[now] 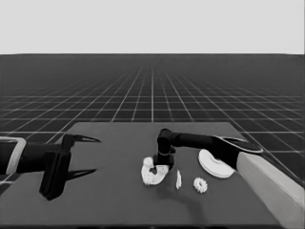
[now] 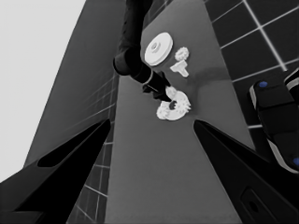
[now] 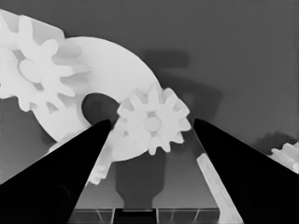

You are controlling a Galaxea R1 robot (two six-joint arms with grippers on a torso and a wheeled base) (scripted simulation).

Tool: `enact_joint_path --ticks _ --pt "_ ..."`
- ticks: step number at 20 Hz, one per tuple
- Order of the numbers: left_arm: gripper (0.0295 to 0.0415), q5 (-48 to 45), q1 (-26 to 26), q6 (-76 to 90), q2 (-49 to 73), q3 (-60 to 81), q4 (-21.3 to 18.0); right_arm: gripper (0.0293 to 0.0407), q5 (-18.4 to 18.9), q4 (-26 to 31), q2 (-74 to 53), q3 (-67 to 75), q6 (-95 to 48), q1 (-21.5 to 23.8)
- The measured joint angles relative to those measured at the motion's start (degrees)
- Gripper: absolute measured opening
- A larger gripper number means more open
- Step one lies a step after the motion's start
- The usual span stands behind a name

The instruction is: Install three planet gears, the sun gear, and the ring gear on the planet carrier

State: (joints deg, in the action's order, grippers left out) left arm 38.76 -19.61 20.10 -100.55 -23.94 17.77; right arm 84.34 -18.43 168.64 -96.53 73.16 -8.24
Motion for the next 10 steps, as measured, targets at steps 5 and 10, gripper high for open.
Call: enact_joint_path --ticks 5,10 --pt "0.0385 0.00 0.00 0.00 0.00 0.00 0.00 0.0385 3.15 7.57 -1.64 5.76 3.38 8.19" --pt "0.0385 0.00 0.00 0.00 0.00 0.00 0.00 0.0385 3.28 8.18 -1.66 5.87 3.44 8.74"
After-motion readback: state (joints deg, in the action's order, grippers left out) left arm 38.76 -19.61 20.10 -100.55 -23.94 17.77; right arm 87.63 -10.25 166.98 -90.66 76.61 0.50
